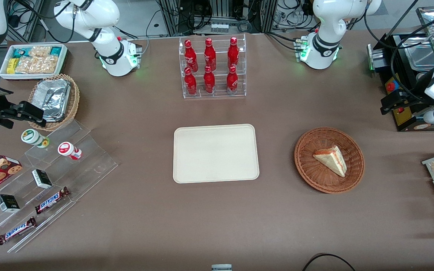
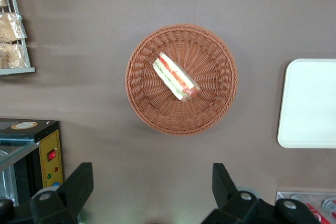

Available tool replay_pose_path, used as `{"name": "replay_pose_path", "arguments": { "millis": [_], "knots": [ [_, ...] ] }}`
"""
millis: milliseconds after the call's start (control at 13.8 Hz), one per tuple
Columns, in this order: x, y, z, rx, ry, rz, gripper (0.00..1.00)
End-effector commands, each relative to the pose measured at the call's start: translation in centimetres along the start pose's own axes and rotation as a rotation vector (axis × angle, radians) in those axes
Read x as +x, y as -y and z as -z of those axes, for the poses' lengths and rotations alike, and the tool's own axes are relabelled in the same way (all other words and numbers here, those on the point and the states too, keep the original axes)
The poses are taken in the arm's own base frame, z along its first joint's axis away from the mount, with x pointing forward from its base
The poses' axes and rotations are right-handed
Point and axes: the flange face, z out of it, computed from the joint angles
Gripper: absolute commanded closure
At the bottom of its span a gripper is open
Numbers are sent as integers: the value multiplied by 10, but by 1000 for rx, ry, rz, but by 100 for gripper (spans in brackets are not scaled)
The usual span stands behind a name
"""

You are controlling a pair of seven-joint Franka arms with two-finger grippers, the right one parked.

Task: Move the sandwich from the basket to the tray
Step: 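Move the left gripper over the wicker basket toward the sandwich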

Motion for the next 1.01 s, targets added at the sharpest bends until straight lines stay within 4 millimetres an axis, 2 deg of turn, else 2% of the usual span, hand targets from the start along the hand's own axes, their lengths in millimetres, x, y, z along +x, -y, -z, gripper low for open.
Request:
{"name": "replay_pose_path", "arguments": {
  "millis": [0,290,435,725,870,942],
  "knots": [
    [-9,2,9,6,9,-37,0],
    [-3,0,-2,8,22,-29,0],
    [2,-16,-37,14,29,-49,0],
    [14,-24,-88,12,7,4,0],
    [22,-39,-129,6,-19,39,0],
    [22,-40,-150,-5,-43,93,0]
  ]
}}
